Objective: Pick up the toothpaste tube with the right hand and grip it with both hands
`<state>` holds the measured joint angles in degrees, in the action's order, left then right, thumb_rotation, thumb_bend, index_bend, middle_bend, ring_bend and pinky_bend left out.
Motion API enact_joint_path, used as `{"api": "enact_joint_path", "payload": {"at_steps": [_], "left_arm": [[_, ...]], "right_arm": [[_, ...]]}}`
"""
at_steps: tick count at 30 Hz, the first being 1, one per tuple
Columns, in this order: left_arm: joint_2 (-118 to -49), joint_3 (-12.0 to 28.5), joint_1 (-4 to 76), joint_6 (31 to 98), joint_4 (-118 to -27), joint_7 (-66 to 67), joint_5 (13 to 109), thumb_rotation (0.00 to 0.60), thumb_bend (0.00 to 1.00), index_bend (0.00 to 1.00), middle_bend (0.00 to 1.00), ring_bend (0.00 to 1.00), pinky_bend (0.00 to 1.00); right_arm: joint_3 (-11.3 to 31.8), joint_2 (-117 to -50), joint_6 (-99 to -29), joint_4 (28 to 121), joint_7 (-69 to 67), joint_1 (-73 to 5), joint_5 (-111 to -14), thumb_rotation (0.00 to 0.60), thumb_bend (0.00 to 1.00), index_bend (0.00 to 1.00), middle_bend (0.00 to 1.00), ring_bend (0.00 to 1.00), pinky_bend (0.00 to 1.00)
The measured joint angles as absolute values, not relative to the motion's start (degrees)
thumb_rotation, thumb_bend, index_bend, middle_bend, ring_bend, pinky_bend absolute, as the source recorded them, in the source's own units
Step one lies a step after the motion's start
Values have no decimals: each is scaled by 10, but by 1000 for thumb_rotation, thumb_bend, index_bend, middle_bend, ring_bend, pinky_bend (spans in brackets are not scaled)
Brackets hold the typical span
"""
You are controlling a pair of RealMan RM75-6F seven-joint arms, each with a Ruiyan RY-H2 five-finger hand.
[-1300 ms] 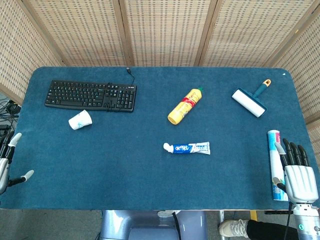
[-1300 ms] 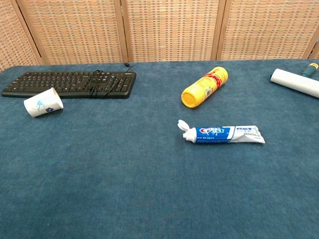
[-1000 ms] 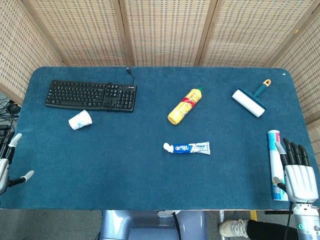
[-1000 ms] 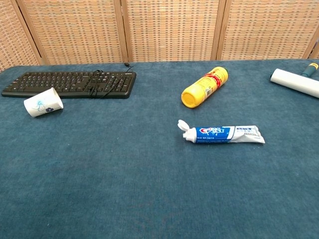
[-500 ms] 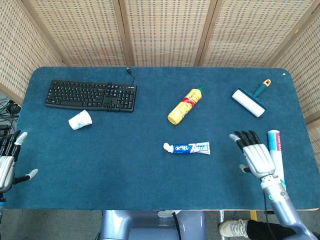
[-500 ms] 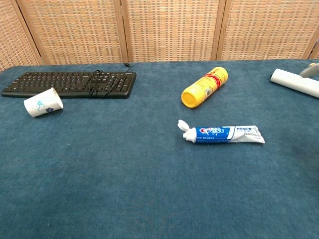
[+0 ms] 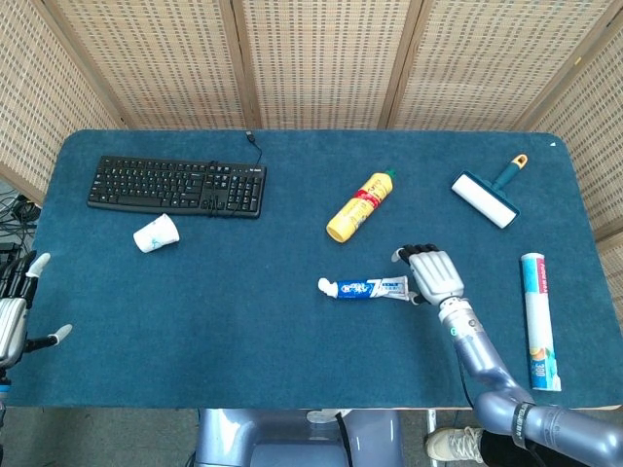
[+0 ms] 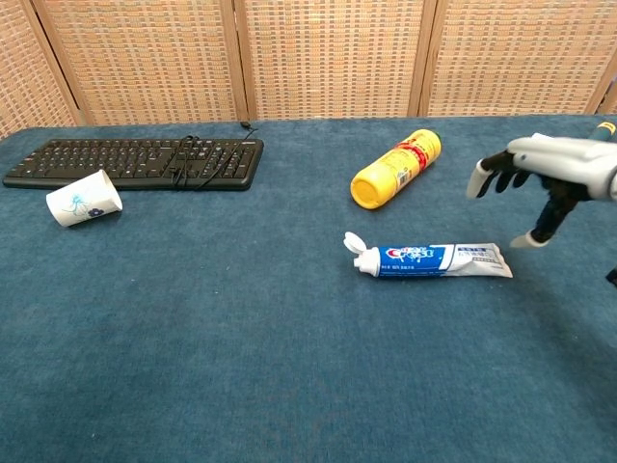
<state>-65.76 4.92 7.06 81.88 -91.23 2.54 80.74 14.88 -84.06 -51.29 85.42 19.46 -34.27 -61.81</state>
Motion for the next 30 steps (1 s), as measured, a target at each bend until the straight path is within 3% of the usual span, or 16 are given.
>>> {"api": "enact_joint_path", "payload": {"at_steps": [11,30], "left_arm": [[-655,52,73,813,-910,13,799,600,0,0,0,0,0],[-655,52,74,812,-909,13,797,600,0,0,0,0,0]], "right_arm": [[131,-918,-513,804,242,-377,-578,600,425,354,369,306,293],[107,-942,-524,777,236,-384,-577,600,460,443,450,380,328]]}}
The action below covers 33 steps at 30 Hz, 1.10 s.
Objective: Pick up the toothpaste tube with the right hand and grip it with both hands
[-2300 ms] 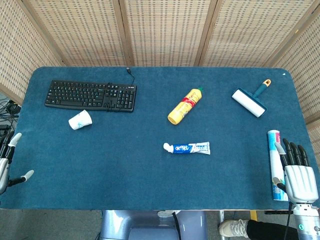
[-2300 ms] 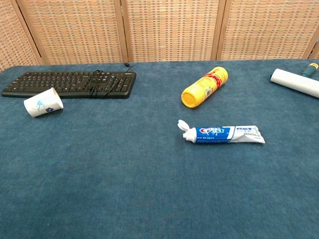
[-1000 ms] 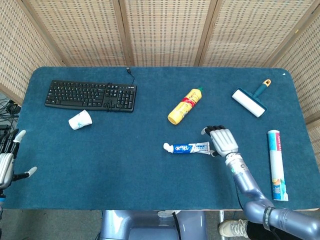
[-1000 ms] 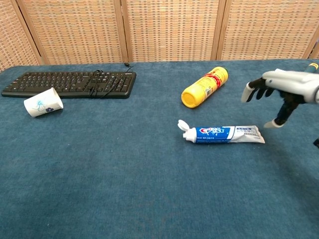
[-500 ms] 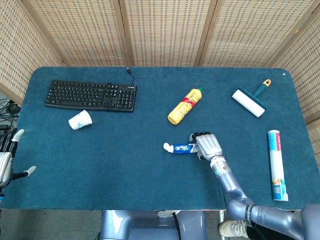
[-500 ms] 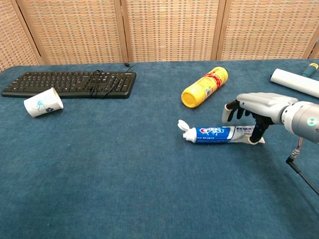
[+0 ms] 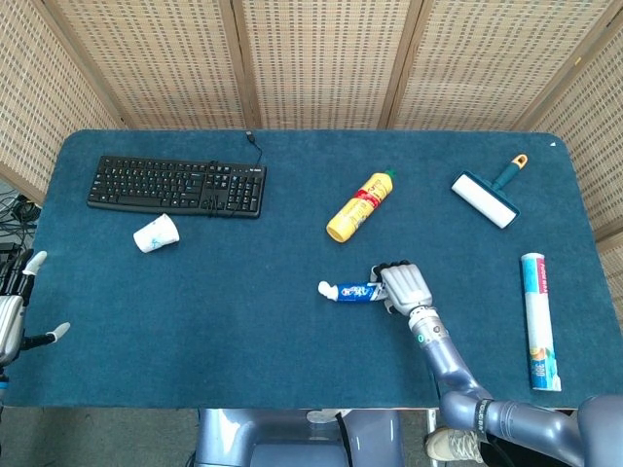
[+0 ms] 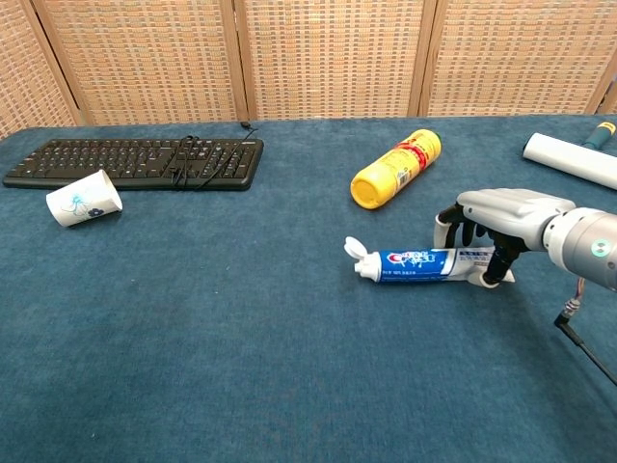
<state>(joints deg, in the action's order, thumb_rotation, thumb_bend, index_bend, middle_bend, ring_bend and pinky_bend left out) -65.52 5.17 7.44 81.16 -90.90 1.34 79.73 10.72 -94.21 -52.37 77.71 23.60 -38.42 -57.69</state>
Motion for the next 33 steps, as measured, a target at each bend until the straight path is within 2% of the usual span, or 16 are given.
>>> {"api": "enact_joint_path", "payload": {"at_steps": [5,8,10,13,24,31,32,33], "left_arm": [[-656,51,75,811,-909,16,796,600,0,0,0,0,0],[-656,52,75,810,-909,16,795,600,0,0,0,0,0],[-657,52,76,809,-908,16,794,600,0,0,0,0,0],[-657,51,77,806,-908,16,794,600,0,0,0,0,0],[-659,50,79,801,-907,13,792,600,0,0,0,0,0],[-659,52,87,793,-908,-19,800,599,0,0,0,0,0],[-660,53,89,791,-908,-33,805,590,0,0,0,0,0],[-660,54,92,790,-908,-46,811,556,0,0,0,0,0]], "right_arm": [[104,-950,-527,759,217,-384,-593,600,531,530,526,446,374],[103,-954,-531,751,206,-383,-602,600,587,621,607,520,477],[103,-955,-535,748,197,-382,-609,600,660,682,660,577,574],[104,-955,-539,749,183,-380,-616,600,720,724,697,619,634],[112,-922,-534,804,137,-376,-632,600,748,733,703,633,649],[132,-895,-530,853,136,-386,-625,600,749,734,704,639,654],[136,-893,-529,858,140,-389,-621,600,749,734,704,640,654],[139,-891,-528,862,145,-393,-617,600,749,734,704,642,655]]}}
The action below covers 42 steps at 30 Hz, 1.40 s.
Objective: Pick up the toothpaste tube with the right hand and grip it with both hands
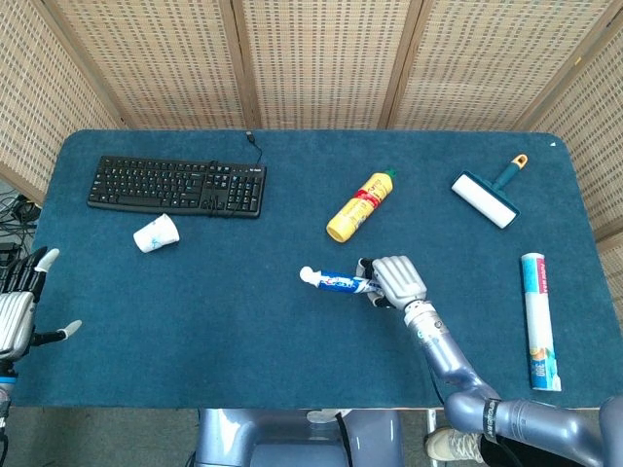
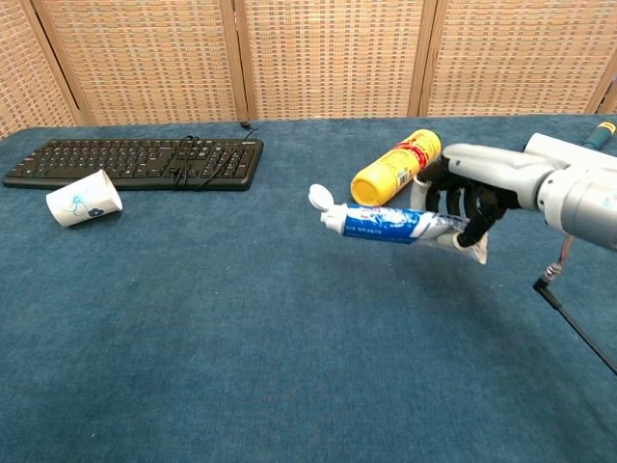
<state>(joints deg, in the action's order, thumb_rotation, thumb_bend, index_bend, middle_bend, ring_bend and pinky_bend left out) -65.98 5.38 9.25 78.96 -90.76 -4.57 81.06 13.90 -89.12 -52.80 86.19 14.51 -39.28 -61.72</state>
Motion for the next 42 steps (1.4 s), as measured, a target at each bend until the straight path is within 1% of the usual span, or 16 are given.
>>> {"api": "enact_joint_path", "payload": {"at_steps": [1,2,4,6,7,9,13,20,26,27,30,31,35,42], "left_arm": [[-660,54,96,788,-907,-60,817,485,0,0,0,0,0],[-661,56,102,786,-906,-82,828,429,0,0,0,0,0],[-664,59,114,785,-902,-117,850,249,0,0,0,0,0],[-673,65,130,787,-898,-160,876,149,0,0,0,0,0],[-677,68,136,789,-896,-179,885,126,0,0,0,0,0],[-687,77,152,791,-897,-227,899,117,0,0,0,0,0],[-710,102,195,784,-903,-309,909,117,0,0,0,0,0],[-771,144,276,713,-909,-360,874,113,0,0,0,0,0],[-833,173,332,660,-883,-376,828,113,0,0,0,0,0],[-841,176,338,654,-878,-378,822,103,0,0,0,0,0],[-863,183,358,635,-862,-381,806,46,0,0,0,0,0],[-867,185,363,629,-857,-382,803,41,0,0,0,0,0],[-889,190,383,608,-838,-387,791,44,0,0,0,0,0],[-940,198,415,590,-802,-395,775,43,0,0,0,0,0]], "right_arm": [[143,-890,-527,867,153,-398,-611,600,749,734,704,643,657],[146,-889,-526,870,160,-402,-605,600,750,735,705,643,657],[154,-890,-525,875,179,-413,-589,600,750,735,704,643,658],[163,-894,-523,878,200,-427,-568,600,750,735,705,643,658],[166,-896,-523,879,210,-434,-559,600,749,735,705,643,658],[174,-902,-522,880,231,-448,-540,600,749,735,705,643,658],[190,-914,-522,882,266,-478,-494,600,749,735,705,643,658],[208,-934,-519,881,303,-524,-424,600,749,735,705,648,658],[217,-947,-519,879,322,-556,-381,600,749,735,705,650,658],[217,-949,-520,879,323,-560,-376,600,749,735,705,650,658],[219,-953,-524,879,327,-570,-363,600,749,735,706,652,658],[219,-954,-525,879,328,-574,-358,600,749,735,707,654,658],[220,-957,-530,880,325,-579,-352,600,749,735,707,657,658],[218,-957,-538,885,322,-589,-347,600,749,735,710,658,658]]}}
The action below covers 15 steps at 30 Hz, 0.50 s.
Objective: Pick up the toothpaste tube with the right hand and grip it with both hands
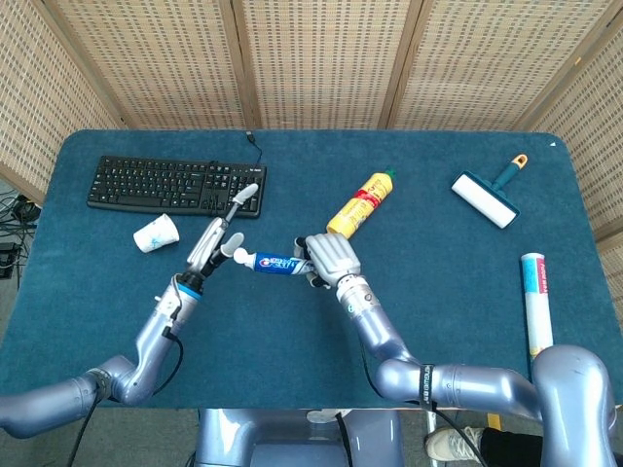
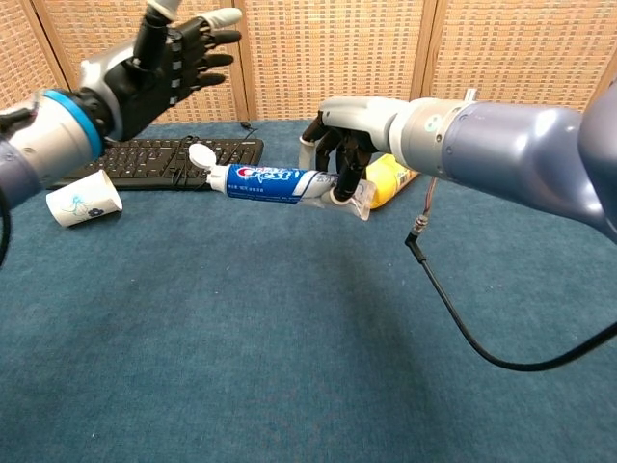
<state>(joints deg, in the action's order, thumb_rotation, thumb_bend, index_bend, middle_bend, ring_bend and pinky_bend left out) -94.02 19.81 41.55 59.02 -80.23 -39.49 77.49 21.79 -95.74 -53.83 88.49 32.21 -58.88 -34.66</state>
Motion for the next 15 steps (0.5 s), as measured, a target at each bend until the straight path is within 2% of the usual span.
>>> {"api": "enact_joint_path", "payload": {"at_steps": [15], "left_arm": [[-998,202,446,584,-765,-377,753,39,0,0,0,0,0]], "right_arm": [[213,-969,-557,885,304,-599,-352,600,747,735,711,659,658]]}}
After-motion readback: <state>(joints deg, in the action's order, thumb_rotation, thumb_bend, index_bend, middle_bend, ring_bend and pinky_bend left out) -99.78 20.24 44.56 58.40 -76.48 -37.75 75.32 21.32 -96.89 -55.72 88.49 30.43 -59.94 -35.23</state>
